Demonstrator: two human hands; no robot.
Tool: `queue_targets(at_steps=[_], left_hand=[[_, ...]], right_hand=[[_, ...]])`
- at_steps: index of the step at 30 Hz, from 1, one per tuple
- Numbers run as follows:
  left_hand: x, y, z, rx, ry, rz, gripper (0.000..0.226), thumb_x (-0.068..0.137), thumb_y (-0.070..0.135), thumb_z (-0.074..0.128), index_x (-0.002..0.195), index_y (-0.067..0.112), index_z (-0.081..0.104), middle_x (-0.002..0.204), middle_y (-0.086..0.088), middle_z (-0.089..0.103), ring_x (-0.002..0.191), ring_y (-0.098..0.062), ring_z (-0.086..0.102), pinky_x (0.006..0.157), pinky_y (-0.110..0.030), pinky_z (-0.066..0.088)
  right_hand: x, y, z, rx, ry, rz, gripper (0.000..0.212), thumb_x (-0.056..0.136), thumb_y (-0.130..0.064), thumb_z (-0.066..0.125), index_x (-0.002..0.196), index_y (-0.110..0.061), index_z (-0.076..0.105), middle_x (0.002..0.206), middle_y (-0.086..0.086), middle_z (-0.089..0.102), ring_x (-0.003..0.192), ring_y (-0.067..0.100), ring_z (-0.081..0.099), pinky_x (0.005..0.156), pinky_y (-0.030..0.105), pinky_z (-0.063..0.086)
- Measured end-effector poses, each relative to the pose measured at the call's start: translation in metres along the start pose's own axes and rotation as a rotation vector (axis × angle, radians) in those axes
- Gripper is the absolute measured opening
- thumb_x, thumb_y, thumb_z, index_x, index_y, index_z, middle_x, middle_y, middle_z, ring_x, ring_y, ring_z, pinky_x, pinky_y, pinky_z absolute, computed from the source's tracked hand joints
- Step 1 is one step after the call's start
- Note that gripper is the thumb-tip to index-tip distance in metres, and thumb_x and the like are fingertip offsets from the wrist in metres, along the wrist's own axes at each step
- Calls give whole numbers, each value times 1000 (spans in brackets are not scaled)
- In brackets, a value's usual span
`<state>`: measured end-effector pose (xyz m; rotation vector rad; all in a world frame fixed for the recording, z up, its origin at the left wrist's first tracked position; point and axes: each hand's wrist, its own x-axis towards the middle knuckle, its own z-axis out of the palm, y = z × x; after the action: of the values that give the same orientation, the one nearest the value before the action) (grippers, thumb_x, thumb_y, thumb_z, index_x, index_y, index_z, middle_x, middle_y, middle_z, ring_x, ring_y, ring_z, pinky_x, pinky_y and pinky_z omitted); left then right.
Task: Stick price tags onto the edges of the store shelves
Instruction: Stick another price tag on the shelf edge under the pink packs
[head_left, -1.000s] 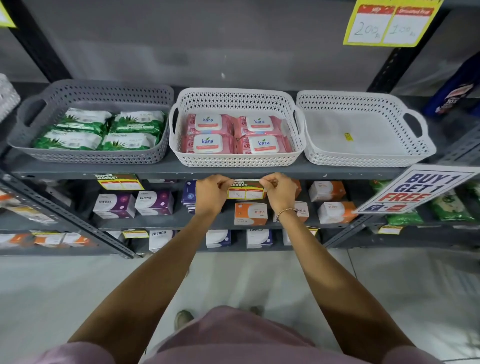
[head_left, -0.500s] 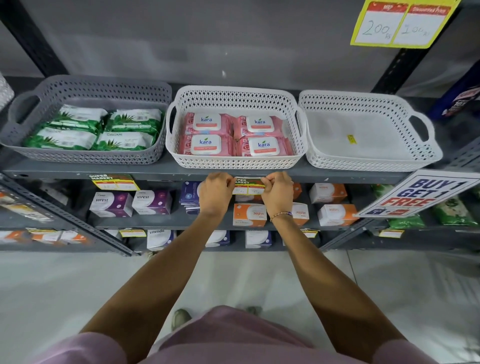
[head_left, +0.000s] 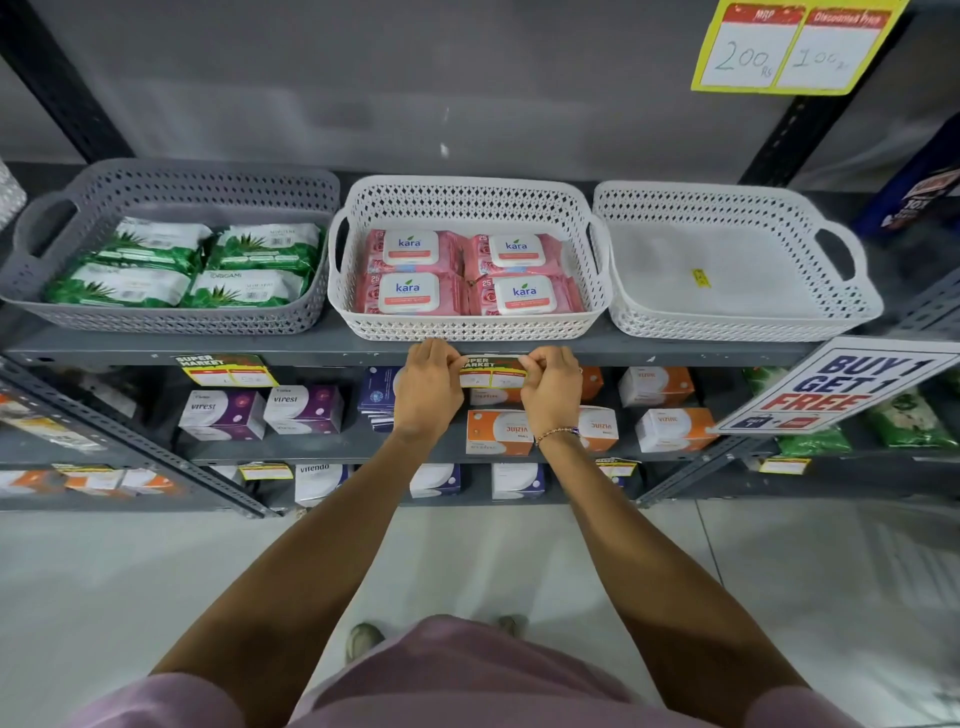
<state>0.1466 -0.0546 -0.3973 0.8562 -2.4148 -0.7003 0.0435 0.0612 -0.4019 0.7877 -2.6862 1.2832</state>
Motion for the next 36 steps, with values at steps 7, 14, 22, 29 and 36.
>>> queue_targets(at_steps=[7, 14, 22, 29, 36], left_hand=[[-1, 2, 5, -48, 19, -2, 12, 92, 13, 55, 86, 3, 51, 86, -13, 56, 82, -24, 46, 67, -44, 46], [-3, 14, 2, -249, 20, -178, 45, 79, 32, 73, 97, 7, 41, 87, -10, 51, 80, -25, 49, 66, -37, 44], [-1, 21, 12, -180, 104, -229, 51, 76, 40, 74, 97, 7, 41, 89, -14, 55, 84, -29, 48, 74, -43, 44], [5, 3, 6, -253, 112, -185, 25, 93, 30, 55, 84, 12, 40, 71, -14, 57, 63, -29, 49, 55, -43, 44], [3, -6, 4, -297, 54, -106, 21, 95, 24, 51, 85, 8, 42, 80, -14, 55, 70, -30, 48, 60, -49, 45]], right_hand=[[0, -1, 5, 17, 35, 41, 16, 89, -15, 59, 83, -3, 52, 82, 15, 60, 77, 24, 53, 59, 16, 27], [-5, -8, 11, 104, 45, 56, 31, 86, -23, 64, 94, -2, 42, 89, 8, 45, 77, 20, 47, 64, 27, 37], [-6, -9, 18, 77, 59, 67, 38, 84, -28, 67, 95, -2, 42, 98, 17, 48, 82, 21, 45, 66, 31, 44], [5, -6, 9, 141, 59, 100, 41, 79, -24, 73, 84, -11, 34, 71, 2, 45, 66, 19, 44, 54, 23, 33], [7, 8, -1, 180, 58, -36, 29, 88, -6, 60, 79, -12, 33, 62, -12, 31, 55, 14, 34, 50, 7, 34]])
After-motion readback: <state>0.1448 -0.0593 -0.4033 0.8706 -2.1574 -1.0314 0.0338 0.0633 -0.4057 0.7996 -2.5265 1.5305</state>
